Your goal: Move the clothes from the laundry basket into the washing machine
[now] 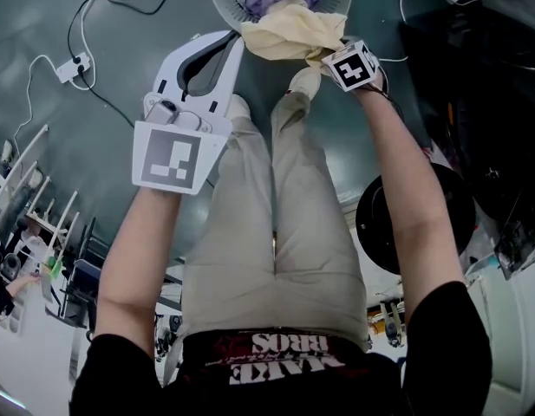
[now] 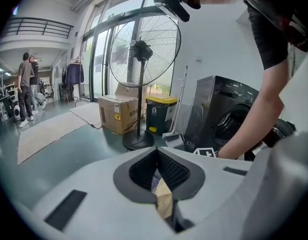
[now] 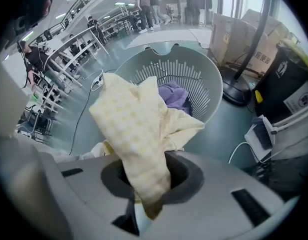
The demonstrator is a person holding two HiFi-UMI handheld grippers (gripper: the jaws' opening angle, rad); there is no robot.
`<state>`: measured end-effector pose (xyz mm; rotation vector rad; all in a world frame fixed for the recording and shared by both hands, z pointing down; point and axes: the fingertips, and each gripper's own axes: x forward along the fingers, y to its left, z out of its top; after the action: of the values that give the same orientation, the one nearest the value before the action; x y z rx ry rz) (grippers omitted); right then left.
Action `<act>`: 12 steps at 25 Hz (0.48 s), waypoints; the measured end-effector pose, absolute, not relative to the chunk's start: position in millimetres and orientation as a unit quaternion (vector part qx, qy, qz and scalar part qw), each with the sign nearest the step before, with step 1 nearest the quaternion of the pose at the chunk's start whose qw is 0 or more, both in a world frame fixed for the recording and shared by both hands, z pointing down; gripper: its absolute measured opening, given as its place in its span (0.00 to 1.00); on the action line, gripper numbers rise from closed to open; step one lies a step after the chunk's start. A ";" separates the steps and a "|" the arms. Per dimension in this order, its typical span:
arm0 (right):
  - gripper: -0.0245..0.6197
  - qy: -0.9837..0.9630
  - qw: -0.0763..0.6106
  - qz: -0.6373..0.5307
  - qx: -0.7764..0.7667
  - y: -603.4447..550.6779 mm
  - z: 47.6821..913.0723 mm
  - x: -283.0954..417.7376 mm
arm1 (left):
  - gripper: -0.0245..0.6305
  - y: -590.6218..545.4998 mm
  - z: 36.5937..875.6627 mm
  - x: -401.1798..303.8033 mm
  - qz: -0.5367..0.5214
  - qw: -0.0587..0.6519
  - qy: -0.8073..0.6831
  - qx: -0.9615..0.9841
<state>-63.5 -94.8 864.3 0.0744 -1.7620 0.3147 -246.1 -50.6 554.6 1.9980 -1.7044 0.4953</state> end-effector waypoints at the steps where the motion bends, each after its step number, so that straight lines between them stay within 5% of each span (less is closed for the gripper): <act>1: 0.17 -0.774 0.617 0.140 0.036 -97.6 858.7 -66.4 | 0.04 -52.5 552.0 -246.3 0.179 0.231 -0.621 0.727; 12: 0.16 -0.811 0.558 0.168 0.049 -100.2 785.0 -67.1 | 0.04 -69.5 523.4 -240.8 0.176 0.216 -0.630 0.725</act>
<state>-67.1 -100.2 785.0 0.1157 -1.9125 0.3969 -240.8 -69.5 523.4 2.0084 -1.7466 0.4869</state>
